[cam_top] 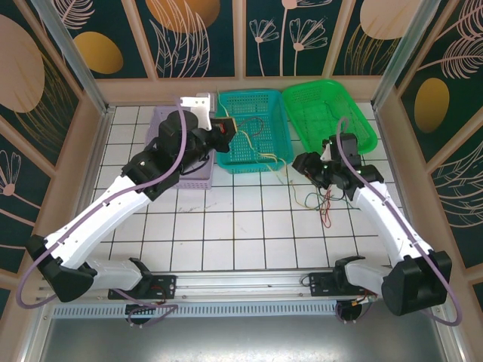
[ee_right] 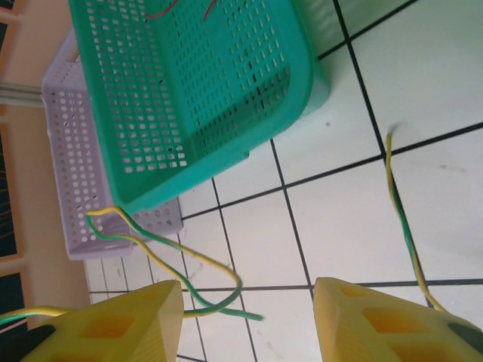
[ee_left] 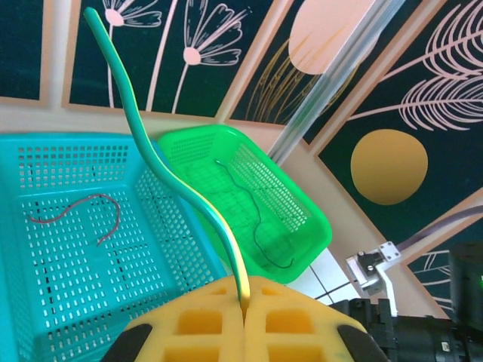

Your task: Untangle the cables

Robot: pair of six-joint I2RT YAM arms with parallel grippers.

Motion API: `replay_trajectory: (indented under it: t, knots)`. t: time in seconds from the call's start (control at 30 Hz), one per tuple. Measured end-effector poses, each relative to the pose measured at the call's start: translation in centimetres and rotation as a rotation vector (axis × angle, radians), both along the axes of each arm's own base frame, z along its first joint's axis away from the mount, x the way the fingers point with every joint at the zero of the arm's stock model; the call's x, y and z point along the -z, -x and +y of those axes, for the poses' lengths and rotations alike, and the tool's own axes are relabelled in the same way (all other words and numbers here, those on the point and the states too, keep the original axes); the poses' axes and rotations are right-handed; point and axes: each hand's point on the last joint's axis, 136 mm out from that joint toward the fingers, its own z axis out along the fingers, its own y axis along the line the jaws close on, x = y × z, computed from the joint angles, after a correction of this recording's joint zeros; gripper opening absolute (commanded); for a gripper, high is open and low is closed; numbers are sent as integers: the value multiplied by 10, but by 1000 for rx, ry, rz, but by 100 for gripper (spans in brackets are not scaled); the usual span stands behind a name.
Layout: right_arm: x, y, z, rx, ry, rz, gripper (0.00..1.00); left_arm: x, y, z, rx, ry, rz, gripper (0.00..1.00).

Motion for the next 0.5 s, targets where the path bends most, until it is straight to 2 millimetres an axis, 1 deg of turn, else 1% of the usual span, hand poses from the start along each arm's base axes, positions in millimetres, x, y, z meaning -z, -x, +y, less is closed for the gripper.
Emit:
replay_trajectory:
  t: [0.1,0.17,0.33,0.43,0.5]
  knots:
    - [-2,-5,5,-22,-16,-4,53,2,4,-7,48,0,-3,0]
    - [-8,-13,7,-45,-7,-17,54,6,7,-11,80,-17,-9,0]
    - [-42,-38,5,-95,32,-113,58,12,13,-16,139,-67,-36,0]
    - [-54,-40,0,-121,43,-146,58,18,15,-18,164,-104,-49,0]
    - [-51,-40,-1,-140,61,-132,58,22,16,-20,187,-129,-62,0]
